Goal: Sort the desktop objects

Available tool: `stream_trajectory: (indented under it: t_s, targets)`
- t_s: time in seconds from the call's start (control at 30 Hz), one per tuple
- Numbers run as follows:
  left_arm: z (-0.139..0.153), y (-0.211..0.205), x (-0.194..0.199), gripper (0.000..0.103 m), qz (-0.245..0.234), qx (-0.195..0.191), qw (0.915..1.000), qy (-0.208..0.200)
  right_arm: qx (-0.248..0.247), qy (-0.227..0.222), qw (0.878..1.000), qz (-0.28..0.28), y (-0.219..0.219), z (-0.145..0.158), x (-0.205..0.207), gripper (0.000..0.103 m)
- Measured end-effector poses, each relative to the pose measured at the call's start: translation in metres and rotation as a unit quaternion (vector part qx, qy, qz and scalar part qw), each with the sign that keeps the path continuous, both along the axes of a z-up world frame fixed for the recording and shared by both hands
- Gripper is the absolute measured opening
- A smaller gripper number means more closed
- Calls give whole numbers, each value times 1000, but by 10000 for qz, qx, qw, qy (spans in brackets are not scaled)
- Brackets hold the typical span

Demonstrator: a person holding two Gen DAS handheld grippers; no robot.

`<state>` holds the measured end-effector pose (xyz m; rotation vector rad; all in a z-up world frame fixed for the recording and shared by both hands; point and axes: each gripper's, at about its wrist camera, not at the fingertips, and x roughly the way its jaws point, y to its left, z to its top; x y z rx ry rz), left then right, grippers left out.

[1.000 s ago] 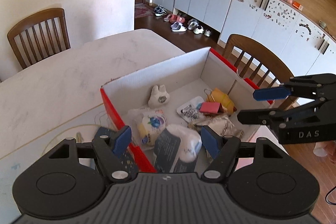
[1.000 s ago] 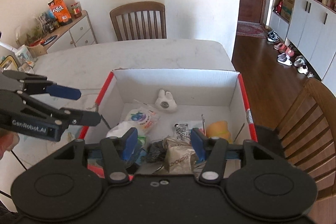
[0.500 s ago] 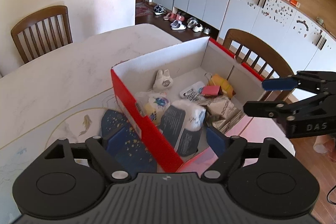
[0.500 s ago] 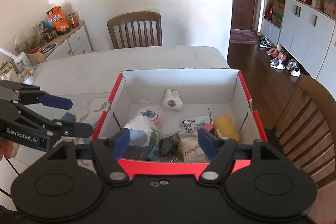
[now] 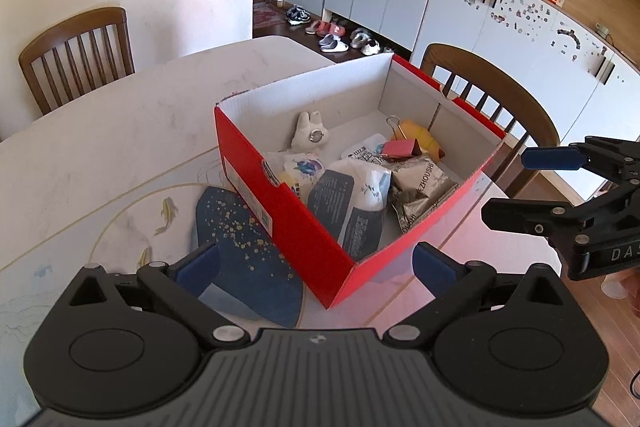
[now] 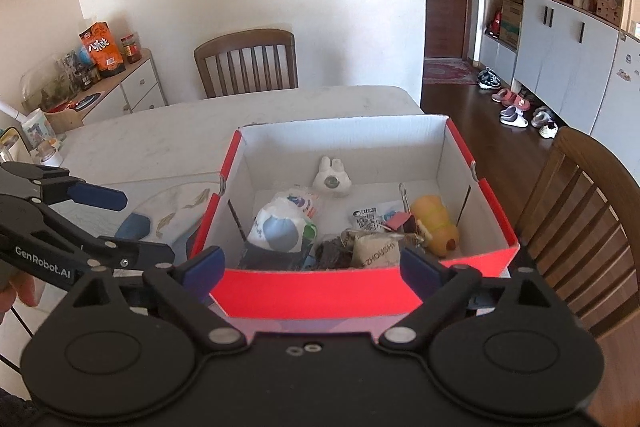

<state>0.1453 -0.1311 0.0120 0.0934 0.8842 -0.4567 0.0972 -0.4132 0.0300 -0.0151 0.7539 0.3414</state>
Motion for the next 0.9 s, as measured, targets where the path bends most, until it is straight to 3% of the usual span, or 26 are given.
stream_trajectory:
  t_s: [0.37,0.9]
  targets:
    - [0,3,-11,103,-30,-93,9999,-25,50,18,9999,-135,3,-6,-12,95]
    - [-4,-1,-17,103,-79,149,9998,-84,66,76,9998,-196,8,-9,-19,95]
